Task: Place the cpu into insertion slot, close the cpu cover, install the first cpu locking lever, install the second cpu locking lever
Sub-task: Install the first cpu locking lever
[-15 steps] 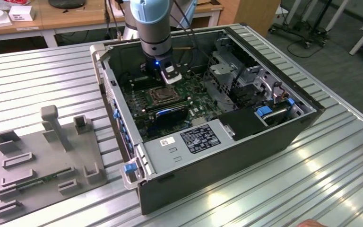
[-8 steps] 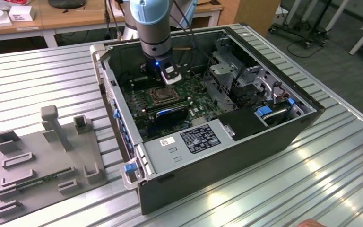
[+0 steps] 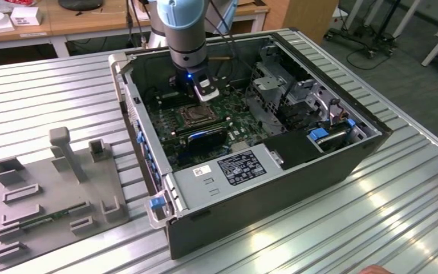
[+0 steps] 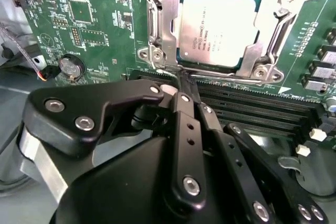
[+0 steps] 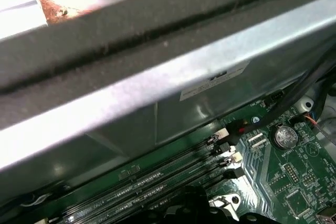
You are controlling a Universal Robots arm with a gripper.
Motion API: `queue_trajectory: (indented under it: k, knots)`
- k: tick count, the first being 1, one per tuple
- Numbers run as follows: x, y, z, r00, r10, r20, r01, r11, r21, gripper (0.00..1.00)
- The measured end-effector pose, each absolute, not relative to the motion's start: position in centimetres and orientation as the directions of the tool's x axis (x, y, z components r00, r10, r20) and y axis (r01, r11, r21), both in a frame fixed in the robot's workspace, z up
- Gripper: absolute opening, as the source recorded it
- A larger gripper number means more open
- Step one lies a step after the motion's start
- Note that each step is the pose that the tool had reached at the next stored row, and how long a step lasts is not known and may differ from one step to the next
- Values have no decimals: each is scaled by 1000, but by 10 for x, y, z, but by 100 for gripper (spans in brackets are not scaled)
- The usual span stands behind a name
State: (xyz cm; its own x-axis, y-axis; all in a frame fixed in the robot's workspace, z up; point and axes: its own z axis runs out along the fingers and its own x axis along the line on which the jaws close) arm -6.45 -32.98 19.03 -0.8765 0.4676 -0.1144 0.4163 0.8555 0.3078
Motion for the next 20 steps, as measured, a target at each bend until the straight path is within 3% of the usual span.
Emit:
queue_trajectory:
  k: [20]
  knots:
    - [-64,-330,202,-877,469,-106,416,850,322,11]
